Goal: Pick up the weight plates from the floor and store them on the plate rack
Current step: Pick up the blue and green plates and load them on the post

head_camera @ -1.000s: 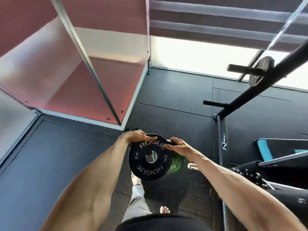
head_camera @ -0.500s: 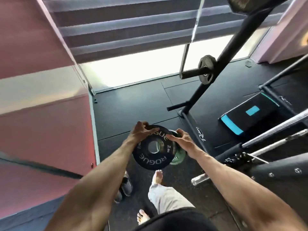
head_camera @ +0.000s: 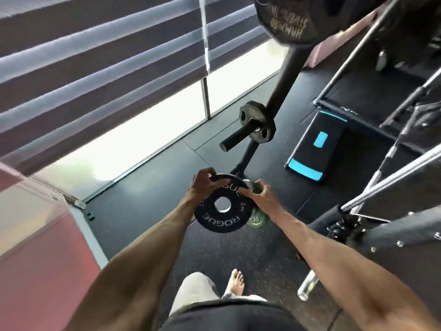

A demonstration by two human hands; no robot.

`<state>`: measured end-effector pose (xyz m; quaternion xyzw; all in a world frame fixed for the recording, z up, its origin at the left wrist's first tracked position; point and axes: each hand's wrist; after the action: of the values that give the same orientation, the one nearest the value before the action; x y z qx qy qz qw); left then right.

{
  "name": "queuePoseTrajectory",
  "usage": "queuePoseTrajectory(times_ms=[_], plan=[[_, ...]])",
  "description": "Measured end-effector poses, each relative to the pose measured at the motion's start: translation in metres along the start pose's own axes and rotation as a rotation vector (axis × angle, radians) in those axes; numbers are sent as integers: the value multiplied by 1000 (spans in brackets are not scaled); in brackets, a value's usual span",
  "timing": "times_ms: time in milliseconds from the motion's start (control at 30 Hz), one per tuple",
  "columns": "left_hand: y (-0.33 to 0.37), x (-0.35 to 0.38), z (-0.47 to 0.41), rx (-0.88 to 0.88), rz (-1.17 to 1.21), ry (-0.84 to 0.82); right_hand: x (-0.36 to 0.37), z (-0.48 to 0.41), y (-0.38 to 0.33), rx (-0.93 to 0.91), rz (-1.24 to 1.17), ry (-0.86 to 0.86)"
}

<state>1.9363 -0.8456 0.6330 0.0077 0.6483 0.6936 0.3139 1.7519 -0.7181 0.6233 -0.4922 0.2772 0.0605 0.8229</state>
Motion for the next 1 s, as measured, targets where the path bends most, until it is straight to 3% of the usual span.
queuePoseTrajectory(times_ms=[267,567,833,1000], plan=[[14,-4,-107,65,11,-197,-1,-60,-30,141,-28,218],[21,-22,-226,145,-64,-475,30,-121,-69,327,-248,428],[20,-14,-280,197,-129,-671,49,-143,-82,446,-276,629],[21,-12,-287,295,-147,-709,54,-154,-79,452,-310,687]])
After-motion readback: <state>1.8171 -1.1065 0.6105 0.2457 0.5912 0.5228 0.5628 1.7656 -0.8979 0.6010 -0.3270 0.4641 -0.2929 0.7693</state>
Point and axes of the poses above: each hand's wrist, its own z-axis away from the middle knuckle, its own x-axis out of the palm, y = z × x, and after that the axes turned 15 degrees about z, right-handed
